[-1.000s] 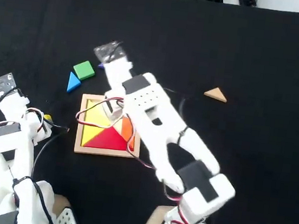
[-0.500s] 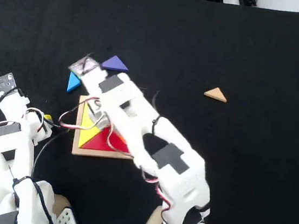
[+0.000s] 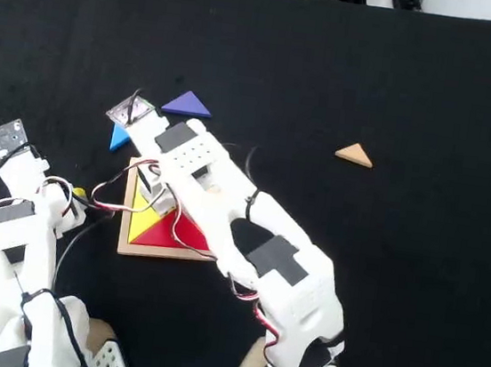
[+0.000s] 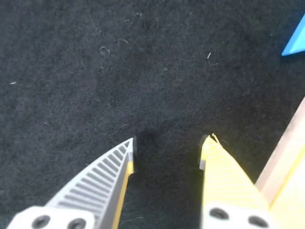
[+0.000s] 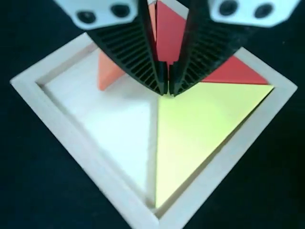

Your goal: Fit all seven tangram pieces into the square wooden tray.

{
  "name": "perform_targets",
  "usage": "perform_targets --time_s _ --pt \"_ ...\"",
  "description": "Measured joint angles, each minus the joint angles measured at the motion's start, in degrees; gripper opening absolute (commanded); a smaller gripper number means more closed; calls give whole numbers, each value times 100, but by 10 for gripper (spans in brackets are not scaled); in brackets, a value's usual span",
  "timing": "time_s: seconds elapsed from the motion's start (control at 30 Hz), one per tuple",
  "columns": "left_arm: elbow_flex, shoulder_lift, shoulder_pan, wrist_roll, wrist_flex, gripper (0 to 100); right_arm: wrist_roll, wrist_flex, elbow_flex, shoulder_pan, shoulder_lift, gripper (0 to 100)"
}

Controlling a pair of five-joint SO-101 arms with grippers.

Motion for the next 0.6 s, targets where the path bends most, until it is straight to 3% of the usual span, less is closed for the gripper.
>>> perform_targets --time_s 0.6 --pt "0 0 0 0 0 230 290 0 0 281 149 11"
